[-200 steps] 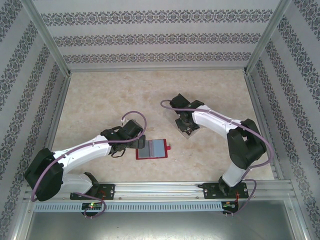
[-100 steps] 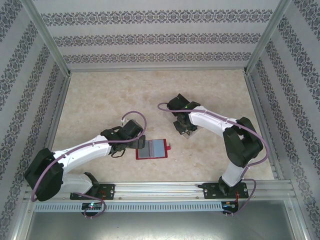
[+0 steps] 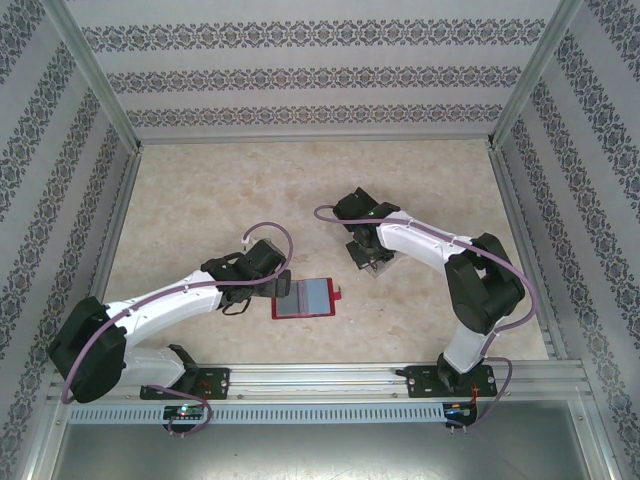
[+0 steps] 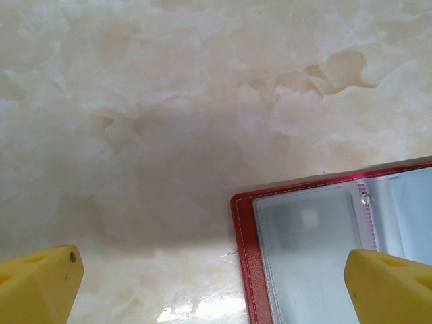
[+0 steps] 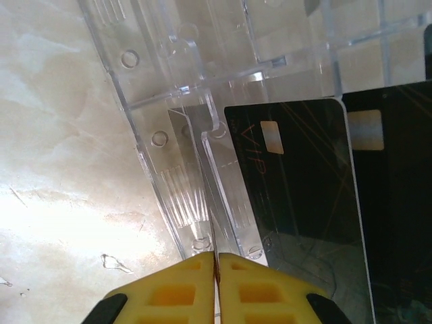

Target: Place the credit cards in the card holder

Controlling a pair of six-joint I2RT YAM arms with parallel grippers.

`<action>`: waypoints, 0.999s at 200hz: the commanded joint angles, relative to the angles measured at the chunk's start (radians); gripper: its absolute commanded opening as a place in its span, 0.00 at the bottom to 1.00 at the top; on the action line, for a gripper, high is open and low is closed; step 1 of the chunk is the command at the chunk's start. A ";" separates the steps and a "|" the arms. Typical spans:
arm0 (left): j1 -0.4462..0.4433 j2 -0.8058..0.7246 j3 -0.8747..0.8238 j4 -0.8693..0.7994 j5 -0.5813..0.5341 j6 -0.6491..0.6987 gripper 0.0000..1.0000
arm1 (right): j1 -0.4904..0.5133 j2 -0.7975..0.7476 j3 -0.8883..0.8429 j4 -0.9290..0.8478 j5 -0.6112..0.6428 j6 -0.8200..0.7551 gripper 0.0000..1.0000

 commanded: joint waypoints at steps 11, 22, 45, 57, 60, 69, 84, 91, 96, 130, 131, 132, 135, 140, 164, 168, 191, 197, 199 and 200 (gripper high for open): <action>0.015 -0.020 -0.005 -0.015 -0.009 -0.013 1.00 | 0.000 0.024 0.030 -0.015 0.006 -0.027 0.04; 0.015 -0.018 -0.004 -0.015 -0.009 -0.013 1.00 | 0.000 0.023 0.037 -0.021 0.003 -0.035 0.01; 0.016 -0.015 -0.002 -0.014 -0.007 -0.013 1.00 | 0.001 0.013 0.056 -0.034 -0.009 -0.053 0.00; 0.016 -0.013 -0.002 -0.014 -0.007 -0.012 1.00 | 0.003 0.001 0.068 -0.046 -0.011 -0.057 0.00; 0.015 -0.013 -0.001 -0.015 -0.008 -0.011 1.00 | 0.004 -0.003 0.071 -0.049 -0.011 -0.057 0.00; 0.015 -0.013 0.000 -0.017 -0.009 -0.010 1.00 | 0.009 -0.017 0.080 -0.055 -0.009 -0.059 0.00; 0.016 -0.008 0.000 -0.022 -0.011 -0.010 1.00 | 0.017 -0.046 0.101 -0.074 -0.008 -0.057 0.00; 0.016 -0.007 0.001 -0.028 -0.011 -0.008 1.00 | 0.022 -0.063 0.110 -0.083 -0.010 -0.056 0.00; 0.016 -0.005 0.000 -0.031 -0.011 -0.006 1.00 | 0.027 -0.075 0.118 -0.089 -0.012 -0.054 0.00; 0.015 0.011 -0.004 -0.054 0.011 0.017 1.00 | 0.068 -0.169 0.158 -0.110 -0.051 -0.014 0.00; 0.016 0.011 -0.003 -0.055 0.011 0.017 1.00 | 0.069 -0.172 0.158 -0.109 -0.054 -0.011 0.00; 0.016 0.011 -0.004 -0.057 0.013 0.018 1.00 | 0.071 -0.175 0.158 -0.109 -0.058 -0.009 0.00; 0.016 0.012 -0.005 -0.058 0.015 0.020 1.00 | 0.073 -0.183 0.157 -0.105 -0.067 -0.003 0.00; 0.016 0.014 -0.006 -0.060 0.020 0.022 1.00 | 0.077 -0.197 0.154 -0.098 -0.084 0.013 0.00; 0.013 0.034 -0.016 -0.058 0.054 0.035 1.00 | 0.082 -0.276 0.091 0.002 -0.223 0.117 0.00; 0.012 0.038 -0.018 -0.057 0.060 0.036 1.00 | 0.082 -0.289 0.069 0.030 -0.252 0.139 0.00; -0.006 0.069 -0.020 -0.053 0.075 0.037 1.00 | 0.085 -0.366 -0.058 0.199 -0.387 0.275 0.00; -0.010 0.077 -0.021 -0.053 0.075 0.036 1.00 | 0.086 -0.387 -0.099 0.254 -0.421 0.318 0.00; -0.012 0.078 -0.021 -0.053 0.075 0.036 1.00 | 0.086 -0.392 -0.114 0.272 -0.431 0.331 0.00; -0.012 0.079 -0.021 -0.053 0.075 0.035 1.00 | 0.087 -0.396 -0.120 0.276 -0.435 0.338 0.00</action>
